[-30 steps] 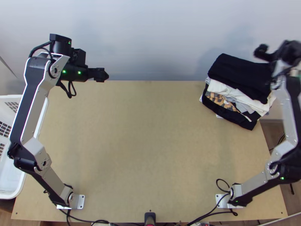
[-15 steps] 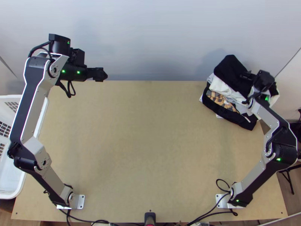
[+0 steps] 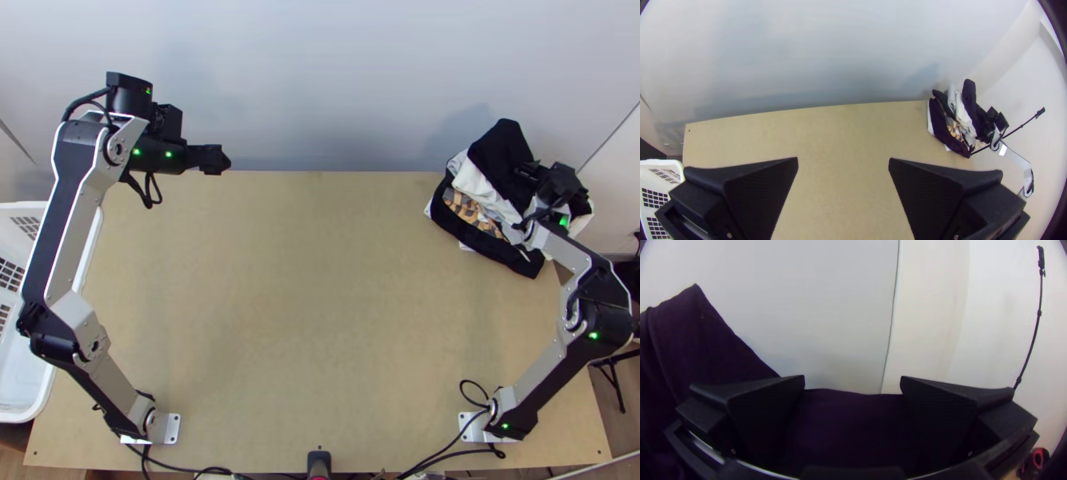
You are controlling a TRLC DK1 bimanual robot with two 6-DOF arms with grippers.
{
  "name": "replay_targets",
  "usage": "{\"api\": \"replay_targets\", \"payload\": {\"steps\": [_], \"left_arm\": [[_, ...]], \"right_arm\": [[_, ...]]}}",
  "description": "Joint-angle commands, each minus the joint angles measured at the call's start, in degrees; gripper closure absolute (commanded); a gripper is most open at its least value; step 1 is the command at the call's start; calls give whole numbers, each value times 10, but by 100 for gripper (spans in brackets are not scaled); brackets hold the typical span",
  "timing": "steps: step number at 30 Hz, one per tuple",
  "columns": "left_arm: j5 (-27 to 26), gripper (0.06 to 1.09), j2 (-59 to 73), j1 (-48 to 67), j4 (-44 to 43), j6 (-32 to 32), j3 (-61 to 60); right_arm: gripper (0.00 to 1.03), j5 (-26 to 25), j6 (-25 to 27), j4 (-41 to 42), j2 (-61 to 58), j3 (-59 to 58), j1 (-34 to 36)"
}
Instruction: Fold the t-shirt
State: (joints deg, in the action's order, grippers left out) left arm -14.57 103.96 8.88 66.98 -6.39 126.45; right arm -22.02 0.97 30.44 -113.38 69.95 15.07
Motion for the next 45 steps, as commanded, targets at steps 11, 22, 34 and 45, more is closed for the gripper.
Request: {"api": "replay_targets", "payload": {"steps": [11, 22, 34, 45], "left_arm": [[0, 10, -16, -5, 1, -7, 2], [0, 10, -28, -33, -11, -23, 2], [127, 10, -105, -77, -144, -58, -10], [301, 10, -382, -87, -396, -38, -294]], "right_arm": [[3, -28, 32, -78, 66, 197, -80], [3, -33, 83, -76, -108, 288, -110], [3, -37, 50, -191, 33, 305, -86], [3, 116, -52, -219, 431, 95, -98]]}}
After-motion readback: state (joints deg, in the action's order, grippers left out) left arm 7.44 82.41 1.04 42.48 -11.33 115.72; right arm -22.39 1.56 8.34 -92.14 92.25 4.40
